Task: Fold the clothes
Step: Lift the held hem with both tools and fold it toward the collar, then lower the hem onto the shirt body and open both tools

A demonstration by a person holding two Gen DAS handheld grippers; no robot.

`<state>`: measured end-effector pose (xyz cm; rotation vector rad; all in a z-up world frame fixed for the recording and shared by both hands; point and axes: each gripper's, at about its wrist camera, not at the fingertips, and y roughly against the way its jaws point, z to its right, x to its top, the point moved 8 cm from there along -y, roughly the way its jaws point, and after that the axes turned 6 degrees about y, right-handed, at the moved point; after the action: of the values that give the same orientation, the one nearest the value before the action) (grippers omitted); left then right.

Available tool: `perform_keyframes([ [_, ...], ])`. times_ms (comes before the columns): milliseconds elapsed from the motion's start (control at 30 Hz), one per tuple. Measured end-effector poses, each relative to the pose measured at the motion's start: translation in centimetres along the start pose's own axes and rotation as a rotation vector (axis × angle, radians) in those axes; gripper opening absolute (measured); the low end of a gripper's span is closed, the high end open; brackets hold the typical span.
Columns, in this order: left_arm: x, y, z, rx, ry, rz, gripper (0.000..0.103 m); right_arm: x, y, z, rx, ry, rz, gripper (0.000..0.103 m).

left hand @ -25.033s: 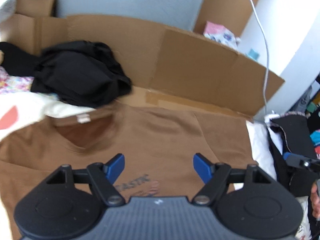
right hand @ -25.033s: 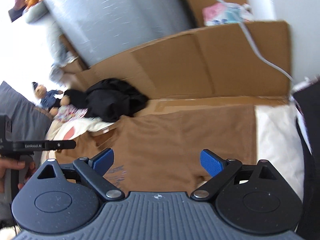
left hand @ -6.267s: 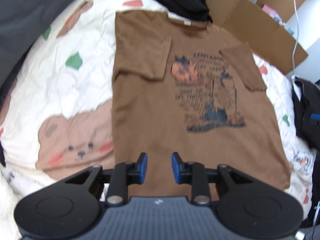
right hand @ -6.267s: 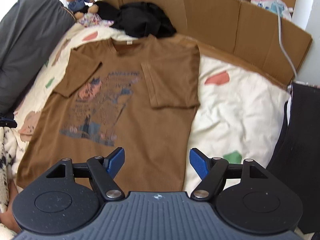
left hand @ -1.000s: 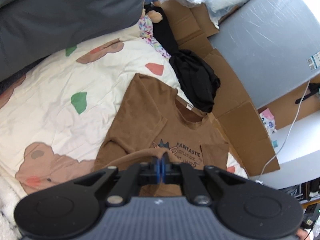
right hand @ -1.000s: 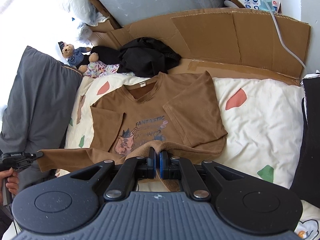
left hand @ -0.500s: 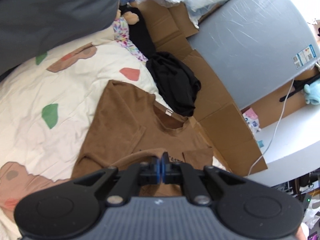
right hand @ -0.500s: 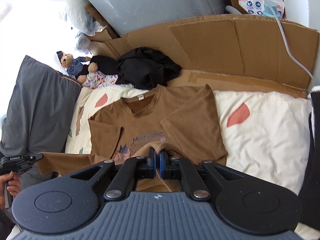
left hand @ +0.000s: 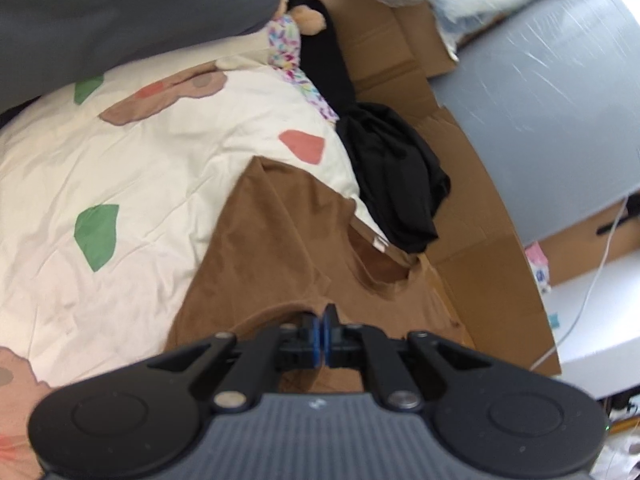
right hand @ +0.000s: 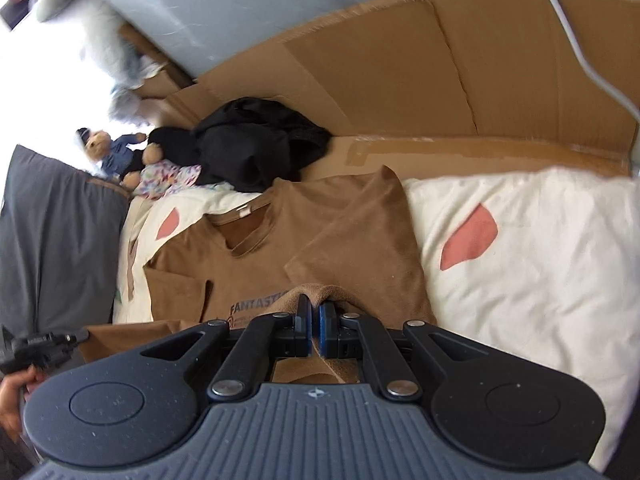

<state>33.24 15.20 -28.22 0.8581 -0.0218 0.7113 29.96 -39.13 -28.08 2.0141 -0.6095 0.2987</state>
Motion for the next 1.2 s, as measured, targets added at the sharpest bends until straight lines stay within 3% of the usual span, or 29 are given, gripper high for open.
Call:
perform_keyframes([
  [200,3.0,-1.3,-1.6,-0.03,0.057,0.054,0.002,0.7,-2.3,0.7,0.006,-0.029,0.009,0.003],
  [633,6.2,-8.0,-1.9,-0.006,-0.051,0.042,0.002,3.0,-7.3,3.8,-0.013,-0.043,0.026,0.003],
  [967,5.4,-12.7,-4.5,0.023,-0.019,-0.002,0.003,2.3,-11.6,6.1,-0.038,-0.063,-0.002,0.005],
  [1033,5.5,-12.7,-4.8,0.012,-0.008,0.011,0.013,2.2,-12.0,6.4,-0.041,-0.075,-0.002,0.006],
  [1100,5.4,-12.6,-5.3,0.019,0.008,0.024,0.018,1.9,-12.2,6.7,-0.047,-0.098,-0.006,0.013],
  [1167,5.0,-12.5,-5.5,0.006,0.006,0.014,0.024,1.5,-12.3,6.8,-0.052,-0.101,-0.013,0.039],
  [1200,4.8,-12.4,-5.6,0.004,0.002,0.006,0.028,1.4,-12.3,6.7,-0.053,-0.091,-0.014,0.043],
])
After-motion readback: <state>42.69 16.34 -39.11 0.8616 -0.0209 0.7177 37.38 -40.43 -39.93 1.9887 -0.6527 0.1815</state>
